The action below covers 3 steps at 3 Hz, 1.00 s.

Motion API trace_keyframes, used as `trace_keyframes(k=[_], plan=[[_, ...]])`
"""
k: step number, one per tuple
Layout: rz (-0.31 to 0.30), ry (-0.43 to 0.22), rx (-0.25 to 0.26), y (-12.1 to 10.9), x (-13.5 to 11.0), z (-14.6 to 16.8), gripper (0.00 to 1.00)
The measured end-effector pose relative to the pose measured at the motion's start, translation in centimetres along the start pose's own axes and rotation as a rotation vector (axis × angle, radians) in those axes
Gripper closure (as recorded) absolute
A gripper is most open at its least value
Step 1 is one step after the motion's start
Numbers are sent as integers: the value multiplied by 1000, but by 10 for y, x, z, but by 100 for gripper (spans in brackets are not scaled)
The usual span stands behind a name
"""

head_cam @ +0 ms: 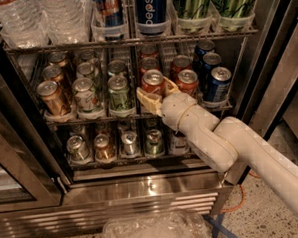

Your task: Pick coke can from middle shelf of fridge

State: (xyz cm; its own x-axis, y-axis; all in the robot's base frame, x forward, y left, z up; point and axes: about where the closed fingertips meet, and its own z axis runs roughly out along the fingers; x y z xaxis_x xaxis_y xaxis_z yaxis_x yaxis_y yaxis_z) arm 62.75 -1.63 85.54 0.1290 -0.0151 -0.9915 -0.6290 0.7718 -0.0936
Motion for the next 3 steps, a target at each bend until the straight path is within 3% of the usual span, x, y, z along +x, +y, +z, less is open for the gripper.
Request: trace_keyframes(k=[3], plan=[[-37,27,-74,34,-32,-14,100]])
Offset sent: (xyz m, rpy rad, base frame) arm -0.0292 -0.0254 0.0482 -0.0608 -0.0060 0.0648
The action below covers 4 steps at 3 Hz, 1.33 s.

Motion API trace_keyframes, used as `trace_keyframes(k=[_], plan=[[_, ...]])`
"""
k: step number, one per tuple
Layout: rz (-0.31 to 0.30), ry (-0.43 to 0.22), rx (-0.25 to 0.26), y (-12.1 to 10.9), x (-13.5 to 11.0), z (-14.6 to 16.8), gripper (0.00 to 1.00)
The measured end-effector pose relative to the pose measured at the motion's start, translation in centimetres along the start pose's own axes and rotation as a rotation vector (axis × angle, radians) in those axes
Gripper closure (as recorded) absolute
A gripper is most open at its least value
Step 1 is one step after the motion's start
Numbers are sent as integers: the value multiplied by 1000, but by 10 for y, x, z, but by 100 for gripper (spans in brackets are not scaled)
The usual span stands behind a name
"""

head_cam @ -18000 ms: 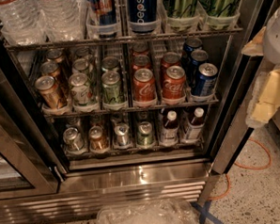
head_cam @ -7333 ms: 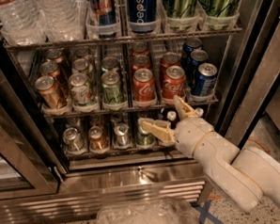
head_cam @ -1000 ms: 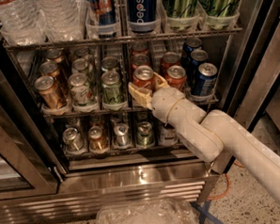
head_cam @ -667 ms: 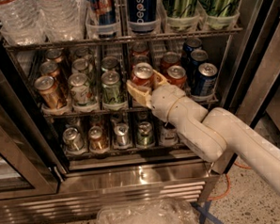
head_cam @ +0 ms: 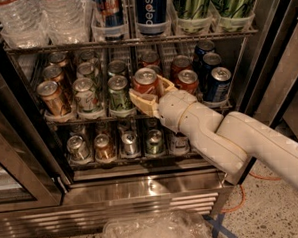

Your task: Pick coke can from middle shelf of fridge

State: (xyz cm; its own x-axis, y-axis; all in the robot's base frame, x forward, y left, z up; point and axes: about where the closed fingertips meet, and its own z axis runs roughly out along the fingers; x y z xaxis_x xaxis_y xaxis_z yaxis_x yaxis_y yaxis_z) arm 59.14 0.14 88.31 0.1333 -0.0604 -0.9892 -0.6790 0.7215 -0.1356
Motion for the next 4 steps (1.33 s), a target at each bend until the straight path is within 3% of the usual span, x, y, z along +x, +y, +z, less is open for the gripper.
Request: trace_keyframes(k=[1,2,3,4], plan=[[-37,-1,-84,18,-14,-3,100],[-41,6,-162,16,-20,-15,100],[32,42,-130,-9,-2,-34,100],[28,46,-135,-7,-3,-32,100]])
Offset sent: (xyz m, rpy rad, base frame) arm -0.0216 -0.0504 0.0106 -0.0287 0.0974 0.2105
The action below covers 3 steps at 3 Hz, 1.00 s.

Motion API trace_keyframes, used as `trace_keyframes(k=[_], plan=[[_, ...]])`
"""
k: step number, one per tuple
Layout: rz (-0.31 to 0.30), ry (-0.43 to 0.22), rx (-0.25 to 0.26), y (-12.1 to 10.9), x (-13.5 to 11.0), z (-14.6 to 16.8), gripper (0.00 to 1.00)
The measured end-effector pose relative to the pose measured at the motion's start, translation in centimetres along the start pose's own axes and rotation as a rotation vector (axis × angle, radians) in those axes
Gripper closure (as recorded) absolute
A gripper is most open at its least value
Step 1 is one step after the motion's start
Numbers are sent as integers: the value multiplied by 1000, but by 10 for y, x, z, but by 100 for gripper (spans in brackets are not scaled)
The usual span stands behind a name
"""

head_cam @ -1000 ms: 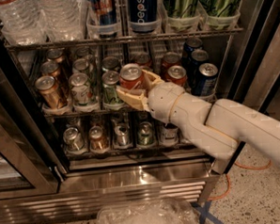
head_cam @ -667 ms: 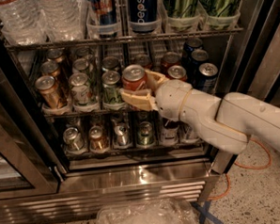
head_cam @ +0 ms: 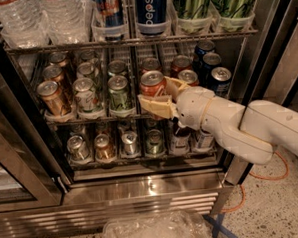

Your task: Pick coke can from middle shelf of fridge

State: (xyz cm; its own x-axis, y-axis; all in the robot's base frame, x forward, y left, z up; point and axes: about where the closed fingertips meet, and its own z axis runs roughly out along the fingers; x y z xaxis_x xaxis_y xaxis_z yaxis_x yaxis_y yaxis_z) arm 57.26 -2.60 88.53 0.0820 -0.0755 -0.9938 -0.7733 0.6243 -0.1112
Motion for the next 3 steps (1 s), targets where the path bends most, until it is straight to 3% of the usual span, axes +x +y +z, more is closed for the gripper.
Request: trace_keyframes(k=[1,3], plan=[[-2,13,-50,14,-2,-3,100],[-16,46,-143,73,1,-25,100]])
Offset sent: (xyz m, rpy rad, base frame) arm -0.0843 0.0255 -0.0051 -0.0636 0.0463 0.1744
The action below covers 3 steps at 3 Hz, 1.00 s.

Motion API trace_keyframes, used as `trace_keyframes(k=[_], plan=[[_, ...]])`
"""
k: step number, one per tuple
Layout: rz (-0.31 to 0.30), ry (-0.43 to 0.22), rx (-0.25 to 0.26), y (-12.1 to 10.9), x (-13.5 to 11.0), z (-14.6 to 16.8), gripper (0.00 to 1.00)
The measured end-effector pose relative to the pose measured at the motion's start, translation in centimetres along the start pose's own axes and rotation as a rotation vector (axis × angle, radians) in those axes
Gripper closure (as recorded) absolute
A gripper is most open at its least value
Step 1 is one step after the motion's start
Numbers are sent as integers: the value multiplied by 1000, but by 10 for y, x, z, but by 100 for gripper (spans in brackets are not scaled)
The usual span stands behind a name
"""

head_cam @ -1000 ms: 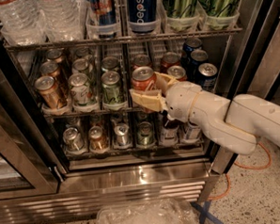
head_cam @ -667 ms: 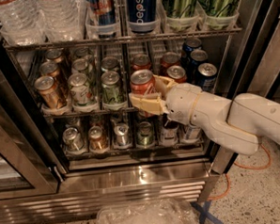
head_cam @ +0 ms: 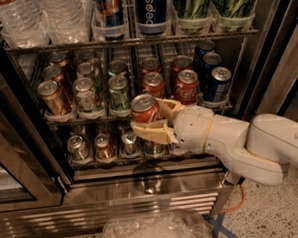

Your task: Pick coke can from middle shelf of fridge

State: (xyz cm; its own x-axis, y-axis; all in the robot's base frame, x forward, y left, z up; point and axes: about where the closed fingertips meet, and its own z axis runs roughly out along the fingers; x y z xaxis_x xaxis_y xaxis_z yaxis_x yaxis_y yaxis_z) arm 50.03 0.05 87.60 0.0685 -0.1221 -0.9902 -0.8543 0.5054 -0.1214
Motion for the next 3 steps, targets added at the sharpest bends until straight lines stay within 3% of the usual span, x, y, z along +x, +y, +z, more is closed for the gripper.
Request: trace_keyframes(k=[1,3], plan=[[9,-4,-18,26,9,-10,100],[9,-47,6,64,21,-41,100]])
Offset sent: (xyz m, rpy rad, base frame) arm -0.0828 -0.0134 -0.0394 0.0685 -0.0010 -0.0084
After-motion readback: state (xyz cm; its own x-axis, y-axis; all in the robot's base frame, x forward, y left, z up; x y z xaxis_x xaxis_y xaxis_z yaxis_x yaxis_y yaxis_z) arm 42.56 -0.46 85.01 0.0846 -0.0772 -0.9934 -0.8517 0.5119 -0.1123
